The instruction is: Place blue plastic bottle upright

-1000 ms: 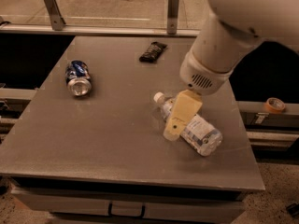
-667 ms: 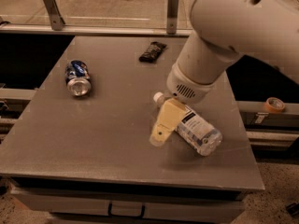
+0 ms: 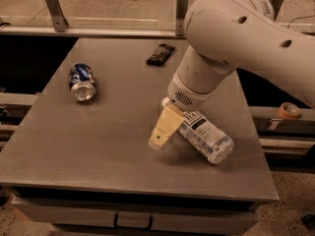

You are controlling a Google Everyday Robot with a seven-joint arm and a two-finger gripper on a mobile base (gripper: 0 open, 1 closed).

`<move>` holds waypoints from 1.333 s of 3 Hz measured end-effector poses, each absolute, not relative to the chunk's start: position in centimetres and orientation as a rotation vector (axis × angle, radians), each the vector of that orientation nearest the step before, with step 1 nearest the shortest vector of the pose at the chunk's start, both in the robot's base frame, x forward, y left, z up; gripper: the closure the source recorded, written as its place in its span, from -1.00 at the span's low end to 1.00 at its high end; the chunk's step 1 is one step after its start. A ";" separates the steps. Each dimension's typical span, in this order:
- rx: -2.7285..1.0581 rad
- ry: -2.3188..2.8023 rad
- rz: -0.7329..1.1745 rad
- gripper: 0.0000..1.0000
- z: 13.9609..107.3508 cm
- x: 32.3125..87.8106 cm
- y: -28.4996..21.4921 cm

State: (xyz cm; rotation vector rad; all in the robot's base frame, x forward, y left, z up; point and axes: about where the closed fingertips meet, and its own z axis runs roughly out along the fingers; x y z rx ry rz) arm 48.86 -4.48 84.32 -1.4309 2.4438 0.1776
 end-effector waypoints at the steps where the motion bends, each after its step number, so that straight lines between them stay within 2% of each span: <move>1: -1.365 2.477 0.161 -0.63 83.7 50.0 -5.3; 3: -1.276 2.507 0.141 0.30 84.0 50.9 -7.4; 4: -1.341 2.379 0.233 0.76 87.4 51.4 -4.8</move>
Offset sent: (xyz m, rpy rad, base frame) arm 0.0265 -0.0371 -0.0132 -0.0174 -0.0140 -0.1629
